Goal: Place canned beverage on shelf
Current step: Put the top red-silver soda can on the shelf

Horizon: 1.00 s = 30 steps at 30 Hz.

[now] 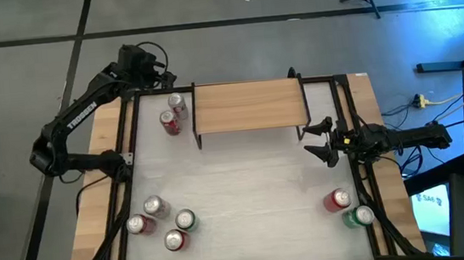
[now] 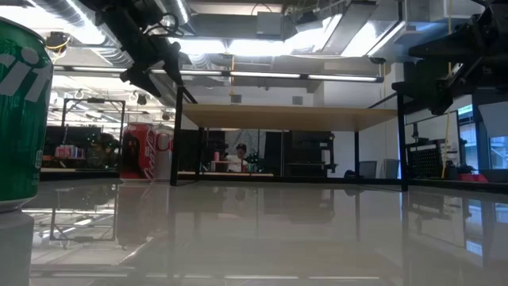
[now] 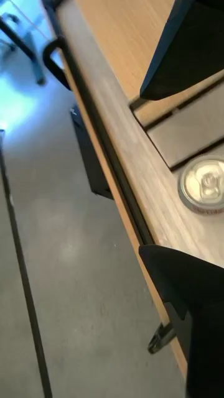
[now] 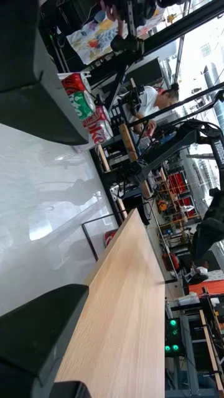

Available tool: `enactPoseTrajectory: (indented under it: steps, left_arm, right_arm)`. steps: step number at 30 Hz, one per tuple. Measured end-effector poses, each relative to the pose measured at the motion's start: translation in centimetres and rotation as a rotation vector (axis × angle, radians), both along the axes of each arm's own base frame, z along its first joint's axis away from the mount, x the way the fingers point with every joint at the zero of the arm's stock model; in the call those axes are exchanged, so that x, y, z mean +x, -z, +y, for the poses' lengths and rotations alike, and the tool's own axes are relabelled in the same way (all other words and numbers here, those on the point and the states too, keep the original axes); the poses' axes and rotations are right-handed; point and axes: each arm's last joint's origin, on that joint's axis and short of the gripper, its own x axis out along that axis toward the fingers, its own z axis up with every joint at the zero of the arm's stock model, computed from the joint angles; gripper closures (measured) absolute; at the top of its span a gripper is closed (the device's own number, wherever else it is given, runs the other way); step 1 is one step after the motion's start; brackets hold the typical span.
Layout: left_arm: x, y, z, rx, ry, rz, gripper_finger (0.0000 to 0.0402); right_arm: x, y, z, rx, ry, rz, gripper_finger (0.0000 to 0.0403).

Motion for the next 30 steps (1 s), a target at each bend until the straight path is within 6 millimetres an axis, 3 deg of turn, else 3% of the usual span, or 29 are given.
enactPoseTrajectory:
  steps: [7,16,30]
  left_arm:
    - [1.0,1.4,0.3,-0.003,0.102,0.128,0.0011]
    - [2.9,4.2,0.3,-0.14,0.176,0.234,0.0011]
    - [4.1,6.6,0.5,-0.219,0.18,0.354,0.0011]
  right_arm:
    - [0.0,0.0,0.0,0.0,0.0,0.001,0.0022]
    - [0.0,0.0,0.0,0.0,0.0,0.0,0.0022]
    - [0.0,0.0,0.0,0.0,0.0,0.001,0.0022]
